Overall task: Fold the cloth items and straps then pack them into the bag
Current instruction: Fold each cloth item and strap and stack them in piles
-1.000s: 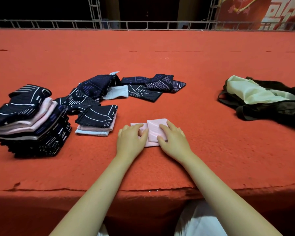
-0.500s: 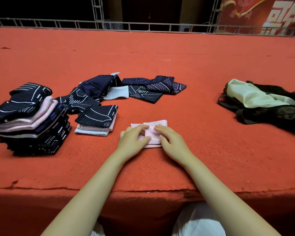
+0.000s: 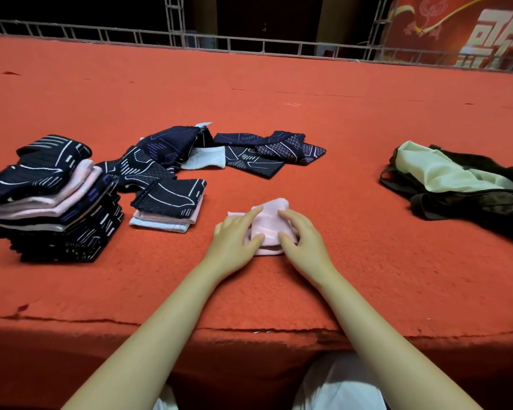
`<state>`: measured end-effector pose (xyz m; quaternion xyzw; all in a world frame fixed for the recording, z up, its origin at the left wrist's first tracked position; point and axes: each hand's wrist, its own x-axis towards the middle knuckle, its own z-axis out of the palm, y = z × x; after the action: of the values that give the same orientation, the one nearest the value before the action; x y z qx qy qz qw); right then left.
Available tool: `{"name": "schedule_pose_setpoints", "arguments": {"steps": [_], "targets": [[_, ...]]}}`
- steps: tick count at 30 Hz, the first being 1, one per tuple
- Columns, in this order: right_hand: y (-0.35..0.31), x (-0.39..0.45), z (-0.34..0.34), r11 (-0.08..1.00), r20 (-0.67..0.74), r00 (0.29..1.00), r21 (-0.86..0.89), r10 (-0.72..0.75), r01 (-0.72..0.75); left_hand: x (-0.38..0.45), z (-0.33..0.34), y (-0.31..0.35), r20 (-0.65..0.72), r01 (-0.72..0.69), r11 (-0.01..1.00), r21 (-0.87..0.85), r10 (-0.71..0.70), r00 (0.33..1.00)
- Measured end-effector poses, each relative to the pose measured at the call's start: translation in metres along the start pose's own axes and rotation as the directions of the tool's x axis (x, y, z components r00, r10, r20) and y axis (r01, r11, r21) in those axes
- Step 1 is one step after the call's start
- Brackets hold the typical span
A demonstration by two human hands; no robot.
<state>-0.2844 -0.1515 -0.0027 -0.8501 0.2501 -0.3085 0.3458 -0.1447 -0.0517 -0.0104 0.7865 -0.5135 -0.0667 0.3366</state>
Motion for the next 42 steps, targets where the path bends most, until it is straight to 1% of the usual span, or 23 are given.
{"name": "schedule_pose_setpoints", "arguments": {"steps": [2, 3, 4, 6, 10, 12, 15, 17, 20, 24, 27, 29, 30, 32, 34, 35, 36, 37, 39, 42], "targets": [[-0.002, -0.001, 0.0, 0.997, -0.004, 1.0, 0.072, -0.016, 0.017, -0.001, -0.002, 0.0, -0.021, -0.017, 0.964, -0.266, 0.012, 1.0], [-0.003, -0.001, 0.001, 0.997, 0.008, 1.0, 0.08, -0.021, 0.02, -0.002, -0.002, 0.0, -0.044, -0.036, 0.936, -0.35, 0.022, 0.999], [-0.003, -0.001, 0.002, 0.998, 0.02, 0.999, 0.064, -0.026, 0.025, -0.003, -0.002, 0.001, -0.067, -0.059, 0.921, -0.385, 0.036, 0.997], [-0.002, 0.0, 0.004, 0.999, 0.032, 0.999, 0.009, -0.043, 0.043, -0.003, -0.002, -0.001, -0.107, -0.086, 0.912, -0.401, 0.046, 0.993], [-0.001, 0.0, 0.004, 0.997, 0.034, 0.997, -0.008, -0.075, 0.076, 0.0, -0.006, -0.003, -0.259, -0.082, 0.882, -0.464, -0.047, 0.965], [-0.001, -0.001, 0.004, 0.993, 0.031, 0.995, -0.065, -0.095, 0.097, -0.002, -0.007, -0.001, -0.31, -0.062, 0.891, -0.45, -0.091, 0.947], [0.0, -0.003, 0.007, 0.965, 0.039, 0.993, -0.236, -0.11, 0.116, -0.006, -0.007, 0.002, -0.362, -0.055, 0.926, -0.374, -0.091, 0.928], [0.0, -0.004, 0.009, 0.938, 0.055, 0.989, -0.314, -0.137, 0.148, -0.006, -0.007, 0.003, -0.373, -0.009, 0.938, -0.346, -0.129, 0.919], [0.002, -0.005, 0.01, 0.915, 0.099, 0.985, -0.366, -0.14, 0.167, -0.006, -0.009, 0.005, -0.351, 0.074, 0.941, -0.33, -0.195, 0.916], [0.004, -0.003, 0.012, 0.909, 0.13, 0.989, -0.402, -0.066, 0.113, -0.007, -0.005, 0.005, -0.341, 0.109, 0.965, -0.24, -0.189, 0.921], [0.004, -0.003, 0.013, 0.891, 0.166, 0.985, -0.437, -0.053, 0.122, -0.007, -0.003, 0.005, -0.35, 0.145, 0.967, -0.209, -0.213, 0.912], [0.005, -0.002, 0.012, 0.897, 0.201, 0.979, -0.427, -0.032, 0.116, -0.008, -0.003, 0.005, -0.353, 0.162, 0.967, -0.198, -0.225, 0.908], [0.004, 0.001, 0.011, 0.915, 0.214, 0.977, -0.391, -0.02, 0.105, -0.009, -0.003, 0.005, -0.354, 0.169, 0.968, -0.188, -0.227, 0.907], [-0.001, 0.014, 0.008, 0.976, 0.212, 0.977, -0.213, 0.002, 0.044, -0.009, -0.004, 0.003, -0.35, 0.191, 0.965, -0.177, -0.243, 0.904], [-0.009, 0.033, 0.005, 0.998, 0.191, 0.98, 0.009, 0.06, -0.063, -0.008, -0.006, 0.003, -0.329, 0.221, 0.961, -0.164, -0.265, 0.907], [-0.012, 0.043, 0.005, 0.991, 0.204, 0.974, 0.072, 0.095, -0.111, -0.007, -0.006, 0.003, -0.319, 0.231, 0.962, -0.149, -0.268, 0.909], [-0.012, 0.052, 0.006, 0.986, 0.226, 0.967, 0.094, 0.114, -0.138, -0.008, -0.006, 0.004, -0.31, 0.238, 0.962, -0.135, -0.269, 0.912], [-0.011, 0.06, 0.009, 0.986, 0.256, 0.96, 0.084, 0.116, -0.142, -0.008, -0.006, 0.004, -0.302, 0.243, 0.962, -0.124, -0.27, 0.914], [-0.005, 0.073, 0.015, 0.994, 0.29, 0.952, 0.013, 0.096, -0.105, -0.008, -0.007, 0.006, -0.284, 0.245, 0.965, -0.094, -0.262, 0.922], [0.01, 0.079, 0.016, 0.992, 0.226, 0.974, -0.126, 0.028, 0.001, -0.007, -0.006, 0.007, -0.23, 0.236, 0.972, 0.016, -0.226, 0.946]]}}
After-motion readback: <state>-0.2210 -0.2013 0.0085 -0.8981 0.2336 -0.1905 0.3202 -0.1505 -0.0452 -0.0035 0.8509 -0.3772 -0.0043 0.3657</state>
